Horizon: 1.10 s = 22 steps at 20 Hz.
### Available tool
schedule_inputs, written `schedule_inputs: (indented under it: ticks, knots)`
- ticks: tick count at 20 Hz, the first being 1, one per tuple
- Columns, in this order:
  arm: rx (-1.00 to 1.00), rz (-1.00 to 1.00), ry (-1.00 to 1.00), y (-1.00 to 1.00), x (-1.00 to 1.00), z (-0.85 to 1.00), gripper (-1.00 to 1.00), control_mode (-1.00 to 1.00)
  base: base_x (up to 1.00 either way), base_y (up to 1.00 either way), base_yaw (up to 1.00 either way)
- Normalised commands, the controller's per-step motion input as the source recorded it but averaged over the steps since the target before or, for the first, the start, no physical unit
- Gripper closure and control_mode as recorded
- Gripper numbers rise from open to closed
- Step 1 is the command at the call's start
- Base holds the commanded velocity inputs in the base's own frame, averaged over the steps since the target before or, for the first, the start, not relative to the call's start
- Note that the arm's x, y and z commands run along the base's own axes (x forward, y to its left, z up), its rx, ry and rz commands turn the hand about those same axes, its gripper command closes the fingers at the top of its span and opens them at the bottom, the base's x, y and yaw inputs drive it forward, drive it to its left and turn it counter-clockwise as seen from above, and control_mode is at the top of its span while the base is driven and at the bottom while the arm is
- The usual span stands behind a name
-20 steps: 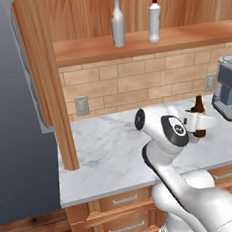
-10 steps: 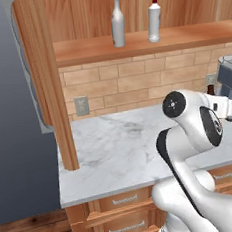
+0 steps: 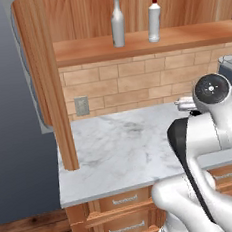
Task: Sort all alcoholic drinks to one cabinet, and non-alcoholic drinks to the other.
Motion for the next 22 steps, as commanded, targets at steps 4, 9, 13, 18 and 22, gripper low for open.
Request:
schedule_inputs:
  ticks: [4,9,13,18,22]
  knots:
    - [0.13,0.24,0.00,0.21,-0.19,0.07,1.00,-1.00,0.00,0.00,0.00]
    - [0.10,0.30,0.00,0.09,-0.29,0.04,1.00,-1.00,0.00,0.00,0.00]
    - [0.05,0.29,0.00,0.03,-0.08,0.00,1.00,-1.00,0.00,0.00,0.00]
    - [0.00,0.08,-0.06,0.00,-0.24,0.00,1.00,-1.00,0.00,0.00,0.00]
    - [0.00,0.00,-0.04,0.00,-0.12,0.00,1.00,1.00,-0.69,0.00,0.00]
